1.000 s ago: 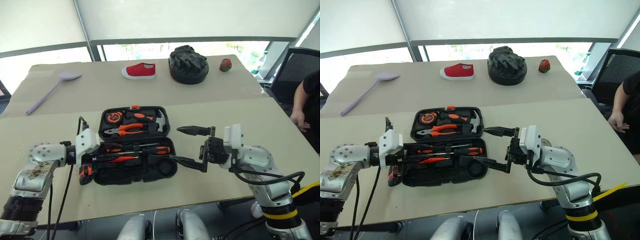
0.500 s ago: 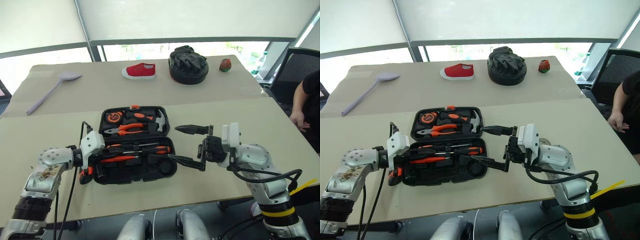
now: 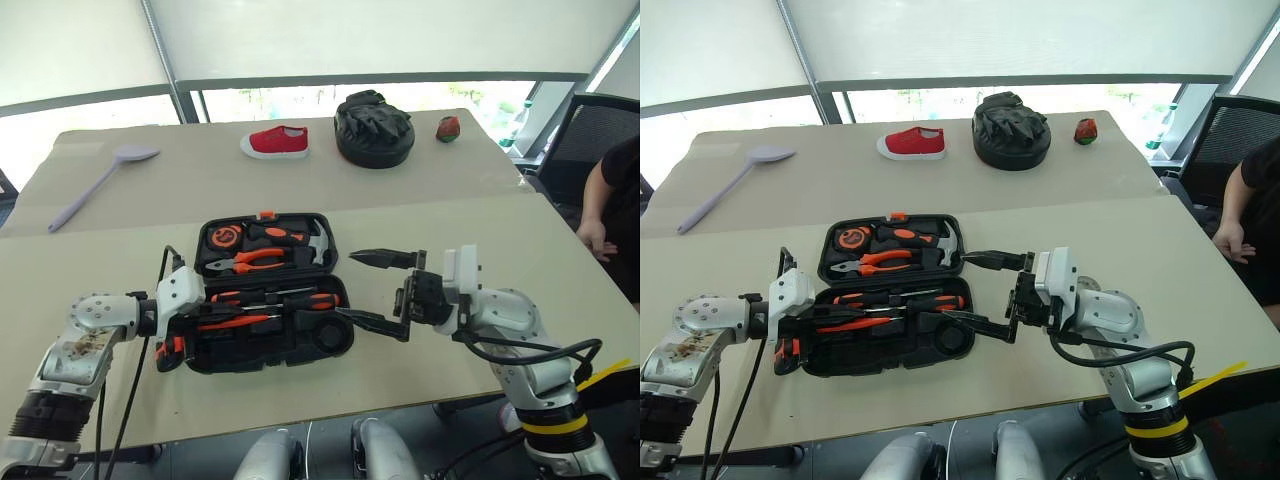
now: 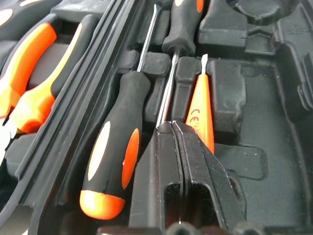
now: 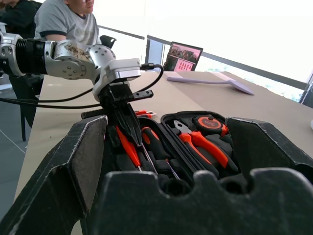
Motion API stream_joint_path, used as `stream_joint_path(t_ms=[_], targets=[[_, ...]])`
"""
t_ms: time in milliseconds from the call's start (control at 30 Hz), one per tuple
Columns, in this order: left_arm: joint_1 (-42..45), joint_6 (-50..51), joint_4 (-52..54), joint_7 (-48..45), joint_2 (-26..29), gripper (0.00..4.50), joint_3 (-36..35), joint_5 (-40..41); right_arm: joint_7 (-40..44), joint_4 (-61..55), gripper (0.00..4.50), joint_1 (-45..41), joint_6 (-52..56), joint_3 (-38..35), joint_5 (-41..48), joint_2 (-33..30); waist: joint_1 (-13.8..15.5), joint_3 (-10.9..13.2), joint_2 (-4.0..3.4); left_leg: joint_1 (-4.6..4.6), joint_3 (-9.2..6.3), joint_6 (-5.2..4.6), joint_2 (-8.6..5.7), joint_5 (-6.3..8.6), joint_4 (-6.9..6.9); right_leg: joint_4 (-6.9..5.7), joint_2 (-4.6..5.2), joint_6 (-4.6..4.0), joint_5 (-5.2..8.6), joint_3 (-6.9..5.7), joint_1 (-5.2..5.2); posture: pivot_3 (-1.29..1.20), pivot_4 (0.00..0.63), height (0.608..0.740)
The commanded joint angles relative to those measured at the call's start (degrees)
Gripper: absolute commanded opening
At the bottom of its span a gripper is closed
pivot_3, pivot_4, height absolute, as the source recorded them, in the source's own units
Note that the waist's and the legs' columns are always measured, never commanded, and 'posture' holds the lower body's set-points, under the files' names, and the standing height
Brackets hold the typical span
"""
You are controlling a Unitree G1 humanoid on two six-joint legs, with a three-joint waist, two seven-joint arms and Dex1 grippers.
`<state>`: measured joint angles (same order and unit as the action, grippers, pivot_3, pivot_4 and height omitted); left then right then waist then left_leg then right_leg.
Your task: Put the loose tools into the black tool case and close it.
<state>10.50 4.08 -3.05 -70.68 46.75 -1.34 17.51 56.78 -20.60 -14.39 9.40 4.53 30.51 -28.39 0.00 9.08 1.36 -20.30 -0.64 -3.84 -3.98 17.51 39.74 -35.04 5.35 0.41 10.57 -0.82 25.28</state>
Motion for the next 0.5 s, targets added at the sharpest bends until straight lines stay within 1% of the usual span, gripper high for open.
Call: stream_joint_path(t_ms=[33,133,233,400,500], targets=[[-0.3,-0.3,1.1,0.4,-0.9,0.05,-1.7,2.0,-0.4,-1.0,4.50,0.2,-0.5,-0.6,0.5,0.5,0.0,0.0,0.00,0.00,0.00,0.00,0.00,0.00,0.00,0.01,0.01,0.00,0.00,0.00,0.00,0.00,0.150,0.740],[-0.5,0.4,1.5,0.7,-1.3,0.05,-2.3,3.0,-0.4,-0.8,4.50,0.2,-0.6,-0.5,0.3,0.8,0.1,0.0,0.00,-0.01,0.00,0.00,0.00,0.00,0.01,0.00,0.00,0.00,0.00,0.00,-0.01,0.00,0.150,0.740],[-1.3,-1.2,1.4,-0.1,-1.0,0.05,-1.6,2.3,-0.3,-0.4,4.50,-0.1,-0.6,-0.4,0.2,1.0,0.0,0.0,0.00,0.00,0.00,0.01,0.00,0.00,0.01,-0.01,0.00,0.00,0.00,0.01,-0.01,0.00,0.150,0.740],[-1.6,-0.4,2.0,1.0,-1.6,0.05,-1.4,2.5,-0.2,-0.2,4.50,-0.2,-0.6,-0.3,0.2,1.1,0.1,0.0,-0.01,0.01,-0.01,-0.01,0.00,0.00,0.01,-0.03,0.00,0.00,0.00,0.00,-0.01,0.00,0.150,0.740],[-2.6,-2.2,1.1,0.5,-1.0,0.05,-0.2,0.3,-0.2,-0.2,4.50,-0.2,-0.6,-0.3,0.2,1.1,0.0,0.0,-0.01,0.01,-0.01,-0.01,0.00,0.00,0.01,-0.04,0.00,0.00,0.00,0.00,-0.02,0.00,0.150,0.740]])
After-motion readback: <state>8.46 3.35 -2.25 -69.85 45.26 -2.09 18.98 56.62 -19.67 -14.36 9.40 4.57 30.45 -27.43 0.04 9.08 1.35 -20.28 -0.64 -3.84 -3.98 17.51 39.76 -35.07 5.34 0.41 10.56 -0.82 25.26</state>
